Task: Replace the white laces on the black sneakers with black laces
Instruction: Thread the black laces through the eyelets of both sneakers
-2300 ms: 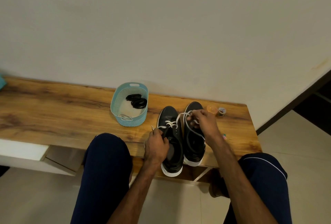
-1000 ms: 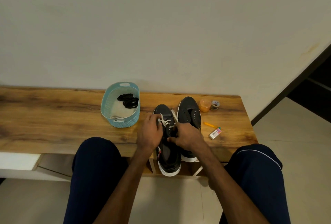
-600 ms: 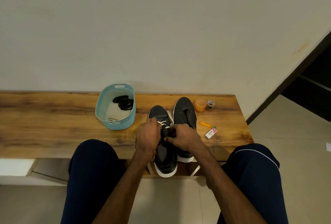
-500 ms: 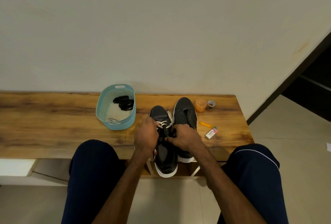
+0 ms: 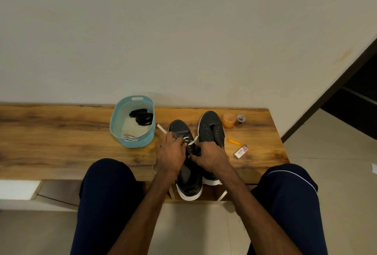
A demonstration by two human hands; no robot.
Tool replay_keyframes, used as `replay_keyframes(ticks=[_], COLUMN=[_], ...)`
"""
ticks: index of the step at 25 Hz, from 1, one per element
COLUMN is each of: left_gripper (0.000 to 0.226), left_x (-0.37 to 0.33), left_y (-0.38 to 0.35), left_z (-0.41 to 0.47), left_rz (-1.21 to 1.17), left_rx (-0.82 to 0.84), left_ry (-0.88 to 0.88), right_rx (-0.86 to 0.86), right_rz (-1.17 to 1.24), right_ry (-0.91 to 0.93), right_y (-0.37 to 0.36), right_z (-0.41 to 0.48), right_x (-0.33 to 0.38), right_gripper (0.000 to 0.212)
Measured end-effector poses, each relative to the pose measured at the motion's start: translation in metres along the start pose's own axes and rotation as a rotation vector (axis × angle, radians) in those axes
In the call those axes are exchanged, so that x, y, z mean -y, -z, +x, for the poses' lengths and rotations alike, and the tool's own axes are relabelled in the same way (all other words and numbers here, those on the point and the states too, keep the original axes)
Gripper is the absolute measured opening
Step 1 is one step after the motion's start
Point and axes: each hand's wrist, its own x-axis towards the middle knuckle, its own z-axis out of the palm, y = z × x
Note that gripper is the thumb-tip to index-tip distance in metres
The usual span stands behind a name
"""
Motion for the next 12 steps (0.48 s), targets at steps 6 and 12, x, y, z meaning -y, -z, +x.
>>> replay_keyframes(ticks=[6,12], left_gripper=[0.030,0.025], left_x=[0.011,0.038], left_y=[0.005,0.041], left_z=[0.004,0.012], left_rz=[-0.440,-0.754], left_rx=[-0.138,-0.454], left_ry=[0.299,0.549], right_rx=[-0.021,-0.021], right_rz=[-0.055,-0.059], right_ry=[-0.005,-0.020], right_y=[0.001,0.000], right_z=[-0.001,-0.002], right_x=[0.002,0.004], right_gripper=[0.030,0.031])
